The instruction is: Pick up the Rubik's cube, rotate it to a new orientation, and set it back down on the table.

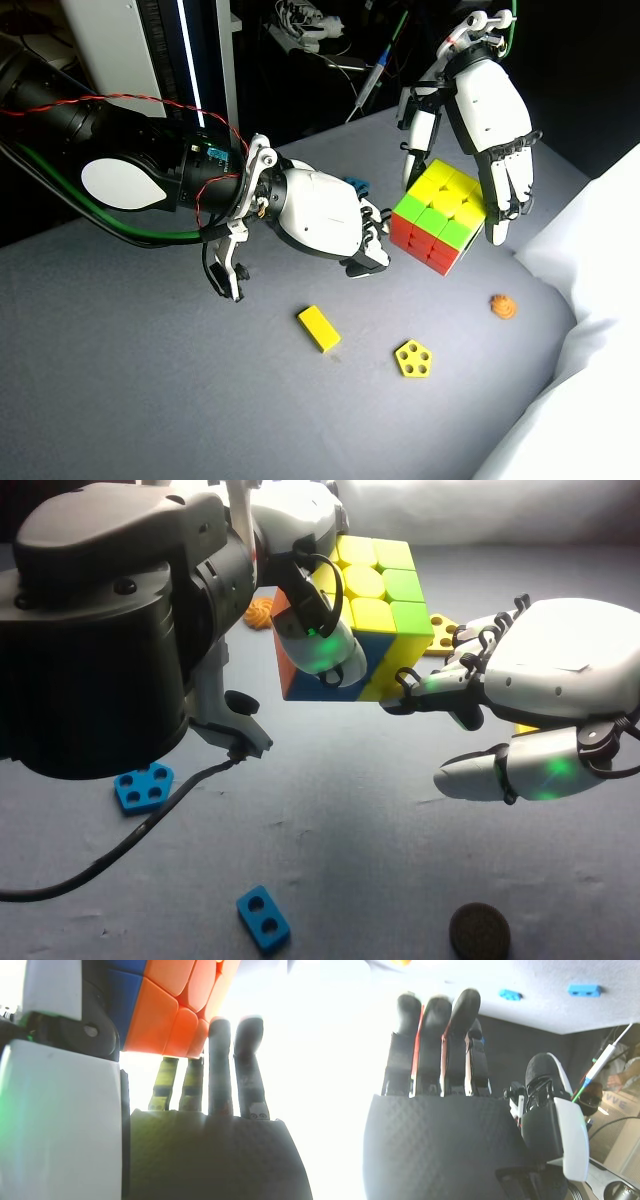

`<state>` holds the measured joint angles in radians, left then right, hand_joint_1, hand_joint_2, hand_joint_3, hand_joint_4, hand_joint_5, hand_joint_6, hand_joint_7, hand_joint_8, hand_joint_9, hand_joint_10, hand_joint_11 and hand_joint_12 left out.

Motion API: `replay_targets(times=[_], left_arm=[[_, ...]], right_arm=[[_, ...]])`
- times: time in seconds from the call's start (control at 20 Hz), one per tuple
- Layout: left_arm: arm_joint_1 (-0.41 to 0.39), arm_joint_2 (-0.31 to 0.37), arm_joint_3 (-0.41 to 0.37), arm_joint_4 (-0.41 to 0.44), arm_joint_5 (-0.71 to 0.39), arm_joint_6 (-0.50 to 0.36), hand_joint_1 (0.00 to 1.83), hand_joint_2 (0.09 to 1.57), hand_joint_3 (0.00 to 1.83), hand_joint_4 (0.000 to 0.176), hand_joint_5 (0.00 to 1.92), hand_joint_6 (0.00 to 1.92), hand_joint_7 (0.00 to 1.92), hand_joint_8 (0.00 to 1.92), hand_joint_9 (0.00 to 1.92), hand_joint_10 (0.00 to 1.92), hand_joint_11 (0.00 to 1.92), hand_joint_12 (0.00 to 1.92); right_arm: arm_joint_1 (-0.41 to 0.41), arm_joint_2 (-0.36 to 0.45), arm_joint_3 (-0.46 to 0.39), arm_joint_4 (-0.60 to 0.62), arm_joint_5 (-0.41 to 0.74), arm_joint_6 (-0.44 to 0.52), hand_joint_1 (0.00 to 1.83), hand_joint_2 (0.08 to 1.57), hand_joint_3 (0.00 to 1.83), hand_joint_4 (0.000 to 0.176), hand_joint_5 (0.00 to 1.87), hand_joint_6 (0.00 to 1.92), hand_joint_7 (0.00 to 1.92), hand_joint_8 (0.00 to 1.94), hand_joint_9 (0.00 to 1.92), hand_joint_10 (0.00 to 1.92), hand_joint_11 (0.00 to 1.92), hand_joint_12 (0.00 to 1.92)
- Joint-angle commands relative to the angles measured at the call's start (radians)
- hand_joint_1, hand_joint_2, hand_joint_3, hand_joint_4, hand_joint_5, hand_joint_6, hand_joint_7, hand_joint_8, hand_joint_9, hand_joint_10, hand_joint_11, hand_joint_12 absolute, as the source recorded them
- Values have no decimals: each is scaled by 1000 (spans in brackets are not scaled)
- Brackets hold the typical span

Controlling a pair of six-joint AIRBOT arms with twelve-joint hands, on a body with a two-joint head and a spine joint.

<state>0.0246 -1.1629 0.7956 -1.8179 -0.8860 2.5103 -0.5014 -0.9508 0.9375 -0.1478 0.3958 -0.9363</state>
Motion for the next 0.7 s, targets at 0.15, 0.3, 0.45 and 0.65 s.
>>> replay_targets(times=[0.15,0.3,0.45,0.65], left_arm=[[-18,3,-10,65,23,-13,1018,1352,0,0,556,1625,178,1900,250,1921,305,1921],[-18,4,-11,65,19,-24,1026,1337,0,0,574,1599,154,1898,230,1921,295,1921],[-16,4,-11,80,7,-49,1007,1423,6,0,486,1672,419,1920,226,1921,293,1921],[16,4,-12,115,3,-123,1043,1402,0,0,540,1586,449,1902,236,1921,297,1921]], right_arm=[[-1,47,-22,7,99,42,0,1266,1,0,273,14,570,1348,485,1817,300,1921],[-33,114,-58,-92,99,144,0,1265,0,0,270,11,584,1354,509,1818,337,1921],[-43,203,-64,-332,142,496,0,1268,1,0,268,9,570,1365,495,1836,338,1921],[-4,257,-73,-308,242,481,0,1270,0,0,234,0,437,1111,389,1594,265,1921]])
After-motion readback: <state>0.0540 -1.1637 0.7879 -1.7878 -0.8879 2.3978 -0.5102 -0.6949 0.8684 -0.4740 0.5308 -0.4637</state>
